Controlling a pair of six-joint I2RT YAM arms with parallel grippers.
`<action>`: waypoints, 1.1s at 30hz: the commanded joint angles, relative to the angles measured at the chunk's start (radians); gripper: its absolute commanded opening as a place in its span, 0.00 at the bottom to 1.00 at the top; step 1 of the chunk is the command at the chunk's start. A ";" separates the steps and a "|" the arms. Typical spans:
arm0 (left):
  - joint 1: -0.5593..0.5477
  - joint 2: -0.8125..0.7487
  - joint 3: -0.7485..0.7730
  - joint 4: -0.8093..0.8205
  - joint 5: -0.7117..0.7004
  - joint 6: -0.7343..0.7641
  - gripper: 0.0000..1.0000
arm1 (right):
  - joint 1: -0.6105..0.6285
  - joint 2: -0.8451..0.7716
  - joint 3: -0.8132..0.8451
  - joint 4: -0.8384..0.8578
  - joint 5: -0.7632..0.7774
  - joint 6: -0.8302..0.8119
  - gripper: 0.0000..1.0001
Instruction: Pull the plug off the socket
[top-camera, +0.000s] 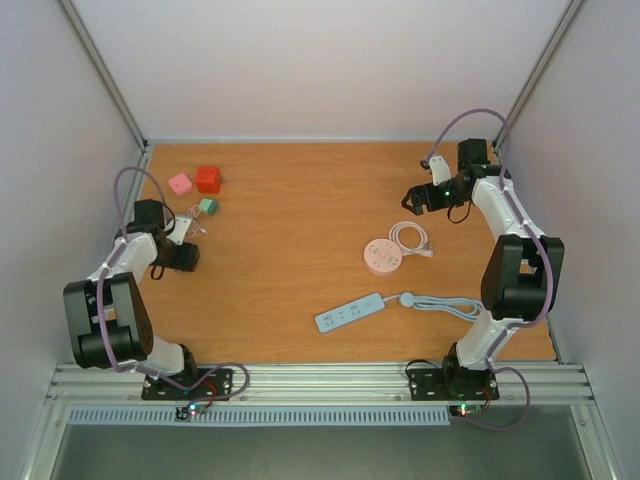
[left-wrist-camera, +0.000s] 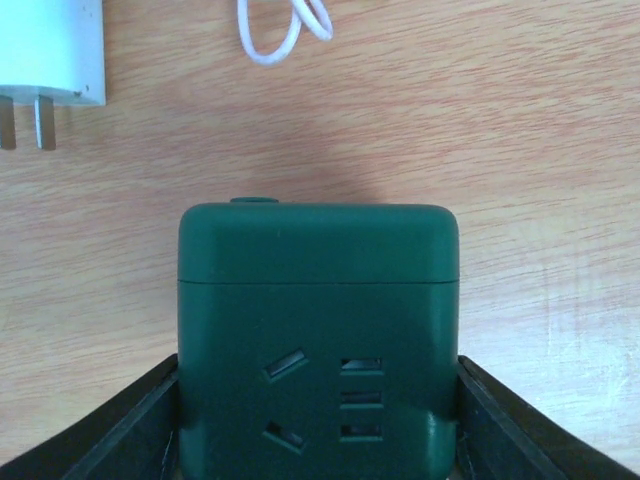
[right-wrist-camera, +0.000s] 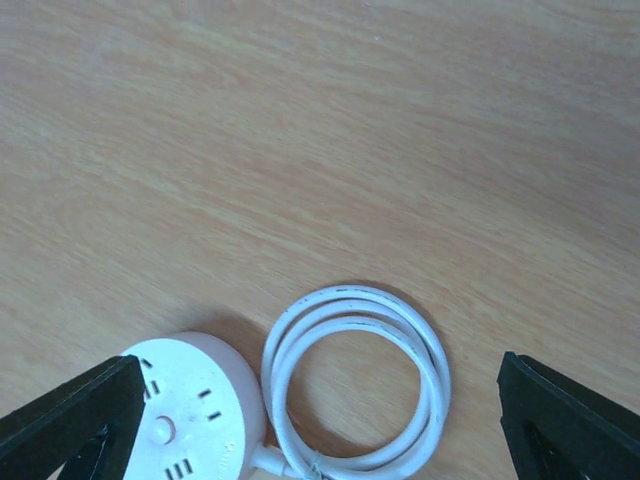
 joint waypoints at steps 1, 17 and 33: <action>0.018 -0.007 0.012 -0.022 0.040 0.009 0.57 | 0.010 -0.044 0.030 -0.008 -0.085 0.032 0.98; 0.019 -0.085 0.133 -0.206 0.066 0.028 1.00 | 0.026 -0.088 0.073 0.023 -0.213 0.132 0.99; -0.043 0.115 0.700 -0.314 0.262 -0.075 1.00 | 0.065 -0.049 0.305 0.067 -0.353 0.400 0.98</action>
